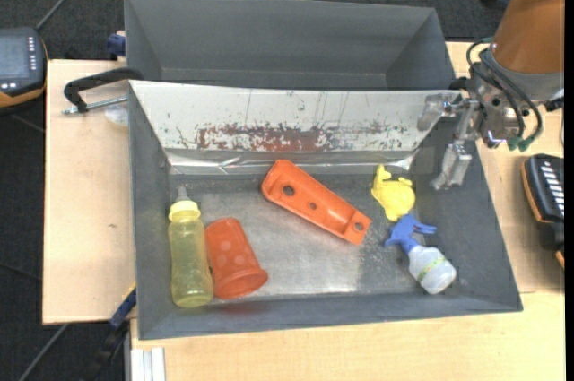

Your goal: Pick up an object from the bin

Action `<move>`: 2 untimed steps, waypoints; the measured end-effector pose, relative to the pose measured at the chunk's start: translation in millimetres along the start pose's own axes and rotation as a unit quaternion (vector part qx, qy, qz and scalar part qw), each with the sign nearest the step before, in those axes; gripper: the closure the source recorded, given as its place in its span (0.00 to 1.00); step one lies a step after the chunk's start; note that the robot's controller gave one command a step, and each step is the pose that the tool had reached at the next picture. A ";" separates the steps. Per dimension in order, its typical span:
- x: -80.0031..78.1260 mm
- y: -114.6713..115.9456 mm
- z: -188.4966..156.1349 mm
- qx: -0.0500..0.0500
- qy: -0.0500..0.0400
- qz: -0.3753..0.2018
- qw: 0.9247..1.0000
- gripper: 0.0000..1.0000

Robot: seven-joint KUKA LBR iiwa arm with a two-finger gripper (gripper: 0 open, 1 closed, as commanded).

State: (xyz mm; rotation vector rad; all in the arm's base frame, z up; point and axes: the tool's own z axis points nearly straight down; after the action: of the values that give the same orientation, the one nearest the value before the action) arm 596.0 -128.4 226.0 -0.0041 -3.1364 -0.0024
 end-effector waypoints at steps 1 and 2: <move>-1.3 0.8 -5.4 0.001 -0.004 -0.001 1.000 0.00; -0.9 40.8 45.6 0.001 -0.005 -0.054 0.999 0.00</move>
Offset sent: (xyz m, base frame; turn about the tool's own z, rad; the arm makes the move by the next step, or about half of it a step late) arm -0.0030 0.1262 -0.1560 -0.3372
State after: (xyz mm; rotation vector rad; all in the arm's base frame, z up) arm 596.8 -87.5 180.5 0.1671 -3.1410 -0.0008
